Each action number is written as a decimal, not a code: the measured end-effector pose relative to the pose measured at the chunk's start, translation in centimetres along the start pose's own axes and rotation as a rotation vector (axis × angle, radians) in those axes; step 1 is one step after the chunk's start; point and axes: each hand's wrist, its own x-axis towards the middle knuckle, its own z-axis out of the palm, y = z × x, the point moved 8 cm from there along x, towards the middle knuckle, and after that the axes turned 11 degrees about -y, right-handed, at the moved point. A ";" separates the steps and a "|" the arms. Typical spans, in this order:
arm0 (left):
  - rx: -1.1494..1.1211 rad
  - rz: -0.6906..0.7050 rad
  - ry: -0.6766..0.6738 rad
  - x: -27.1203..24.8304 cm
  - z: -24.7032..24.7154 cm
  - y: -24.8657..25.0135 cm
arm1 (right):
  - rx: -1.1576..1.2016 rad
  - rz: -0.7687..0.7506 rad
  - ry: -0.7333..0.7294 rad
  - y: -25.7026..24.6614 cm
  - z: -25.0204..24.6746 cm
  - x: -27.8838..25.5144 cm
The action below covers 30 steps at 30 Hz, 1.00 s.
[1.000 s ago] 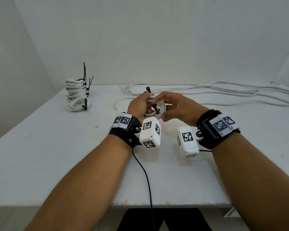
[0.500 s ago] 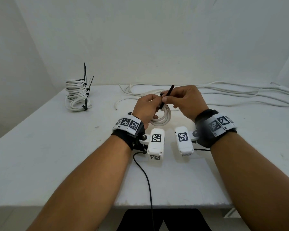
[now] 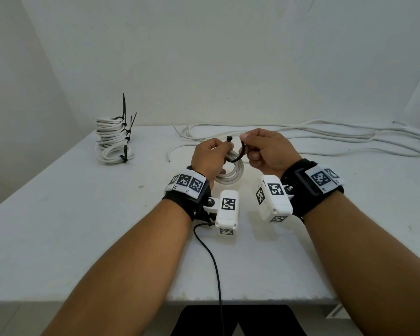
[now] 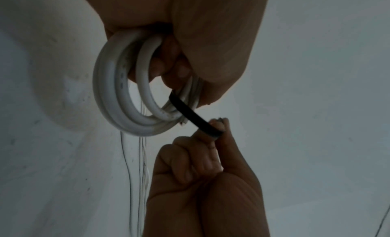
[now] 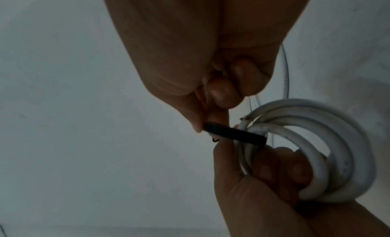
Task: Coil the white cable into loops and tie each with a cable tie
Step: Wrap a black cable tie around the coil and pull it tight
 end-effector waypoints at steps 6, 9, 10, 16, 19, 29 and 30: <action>0.093 0.027 -0.028 -0.3 0.4 0.4 | -0.062 -0.012 -0.031 0.2 0.3 0.1; 0.152 0.040 -0.050 -0.4 0.7 0.7 | -0.042 -0.032 -0.016 0.2 0.0 0.2; 0.168 0.045 -0.057 -0.5 0.8 0.8 | -0.043 -0.028 -0.017 0.2 -0.1 0.2; 0.185 0.068 -0.076 -0.7 1.1 1.2 | -0.068 -0.006 -0.037 0.4 -0.3 0.2; 0.212 0.115 -0.090 -0.8 1.3 1.8 | -0.057 -0.008 -0.031 0.3 -0.3 0.2; 0.295 0.253 -0.055 -1.1 1.3 3.0 | -0.005 -0.051 0.057 -0.1 -0.6 0.1; 0.295 0.243 -0.041 -1.0 1.1 2.8 | -0.018 -0.038 0.047 -0.1 -0.5 0.1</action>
